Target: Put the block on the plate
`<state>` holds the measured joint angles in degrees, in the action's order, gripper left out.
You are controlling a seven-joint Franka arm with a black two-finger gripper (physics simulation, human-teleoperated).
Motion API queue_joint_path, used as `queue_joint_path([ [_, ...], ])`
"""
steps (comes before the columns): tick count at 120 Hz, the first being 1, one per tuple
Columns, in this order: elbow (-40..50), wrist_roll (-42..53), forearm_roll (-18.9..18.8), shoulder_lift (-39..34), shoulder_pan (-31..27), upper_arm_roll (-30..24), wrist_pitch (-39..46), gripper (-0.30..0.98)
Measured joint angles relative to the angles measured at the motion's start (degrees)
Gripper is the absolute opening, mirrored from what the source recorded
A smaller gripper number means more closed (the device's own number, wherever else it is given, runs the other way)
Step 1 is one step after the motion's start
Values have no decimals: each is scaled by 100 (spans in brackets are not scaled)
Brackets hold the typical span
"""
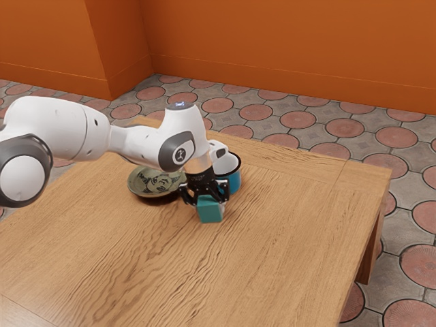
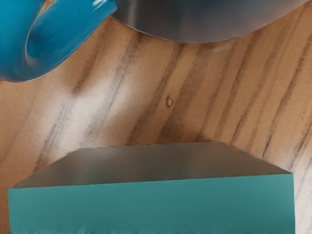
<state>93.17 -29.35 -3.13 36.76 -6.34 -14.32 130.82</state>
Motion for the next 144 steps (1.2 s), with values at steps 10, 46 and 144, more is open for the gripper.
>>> queue_joint_path([
  [10, 1, -13, -4, -38, 7, 0, -7, 38],
  [46, 21, -96, -31, -600, 40, 0, -307, 38],
  [144, -1591, 890, 153, 165, -809, 919, -1583, 38],
])
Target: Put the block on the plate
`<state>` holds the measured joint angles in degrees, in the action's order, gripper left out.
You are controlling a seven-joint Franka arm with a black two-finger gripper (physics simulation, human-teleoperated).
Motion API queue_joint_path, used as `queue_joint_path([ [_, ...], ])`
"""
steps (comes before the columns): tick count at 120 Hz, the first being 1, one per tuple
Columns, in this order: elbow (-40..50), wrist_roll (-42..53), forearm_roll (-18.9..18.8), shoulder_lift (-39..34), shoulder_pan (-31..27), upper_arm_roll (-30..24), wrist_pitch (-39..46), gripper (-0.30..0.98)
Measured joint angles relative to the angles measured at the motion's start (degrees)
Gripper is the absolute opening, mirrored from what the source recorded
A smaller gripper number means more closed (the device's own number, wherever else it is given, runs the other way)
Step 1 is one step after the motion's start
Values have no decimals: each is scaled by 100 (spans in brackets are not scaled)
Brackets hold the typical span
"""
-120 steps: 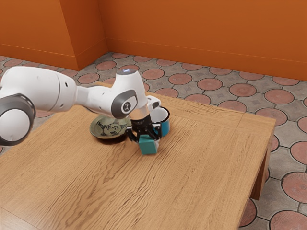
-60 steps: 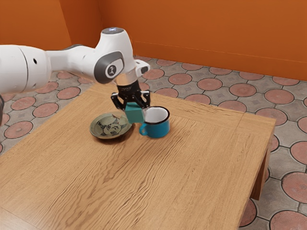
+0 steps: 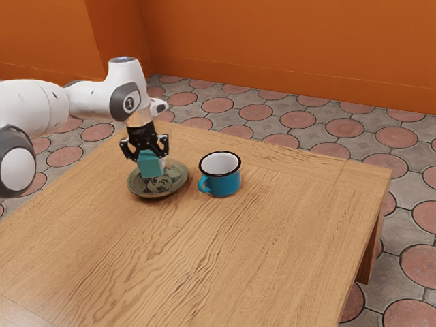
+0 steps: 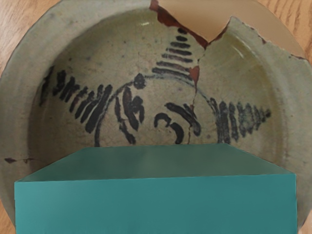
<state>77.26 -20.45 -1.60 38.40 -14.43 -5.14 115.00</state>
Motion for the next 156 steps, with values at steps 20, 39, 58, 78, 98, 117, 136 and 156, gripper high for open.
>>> queue_joint_path([
  [20, -188, 412, 211, 287, -58, 25, -3, 38],
  [39, -239, 704, 289, 368, 18, -9, 27, 38],
  [58, -275, 930, 316, 422, 11, 14, 43, 38],
  [78, -754, 1120, 319, 718, 17, 0, 32, 38],
  [98, -821, 1264, 319, 834, 19, -10, 16, 39],
  [117, -824, 1388, 348, 850, 19, -6, -2, 52],
  [136, -809, 1478, 345, 586, 58, 5, -129, 61],
  [156, -418, 1536, 322, -251, 150, 8, -362, 65],
])
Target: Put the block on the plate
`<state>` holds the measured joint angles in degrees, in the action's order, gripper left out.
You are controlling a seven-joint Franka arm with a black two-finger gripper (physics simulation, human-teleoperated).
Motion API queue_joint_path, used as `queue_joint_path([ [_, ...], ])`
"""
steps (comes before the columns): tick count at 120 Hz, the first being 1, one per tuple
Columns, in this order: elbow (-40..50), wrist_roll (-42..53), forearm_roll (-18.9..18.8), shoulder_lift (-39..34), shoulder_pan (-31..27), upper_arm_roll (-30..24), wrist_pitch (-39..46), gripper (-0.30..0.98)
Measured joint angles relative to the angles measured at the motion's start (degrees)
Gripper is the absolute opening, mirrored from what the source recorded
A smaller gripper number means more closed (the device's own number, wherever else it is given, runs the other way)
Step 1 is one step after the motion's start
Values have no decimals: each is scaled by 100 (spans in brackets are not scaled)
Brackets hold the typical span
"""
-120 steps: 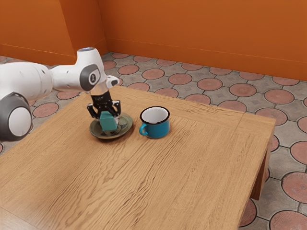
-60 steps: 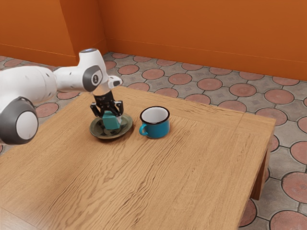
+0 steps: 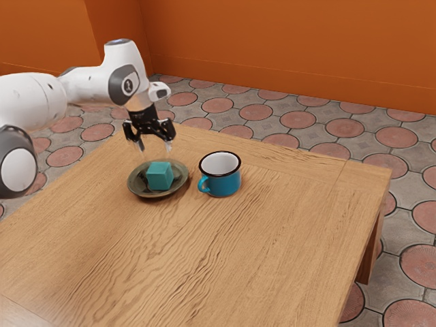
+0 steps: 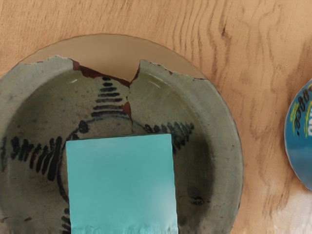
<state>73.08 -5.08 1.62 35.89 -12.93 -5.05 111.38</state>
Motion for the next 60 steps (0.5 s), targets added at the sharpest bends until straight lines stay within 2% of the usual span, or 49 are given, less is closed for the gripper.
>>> queue_joint_path([
  [18, 1306, 38, 36, -1400, 488, -98, -428, 67],
  [33, 1676, 59, 48, -2289, 1117, -71, -983, 68],
  [45, 1747, 72, 28, -2828, 1811, 412, -1489, 68],
  [60, 1655, 86, -29, -3303, 2085, 618, -2108, 68],
])
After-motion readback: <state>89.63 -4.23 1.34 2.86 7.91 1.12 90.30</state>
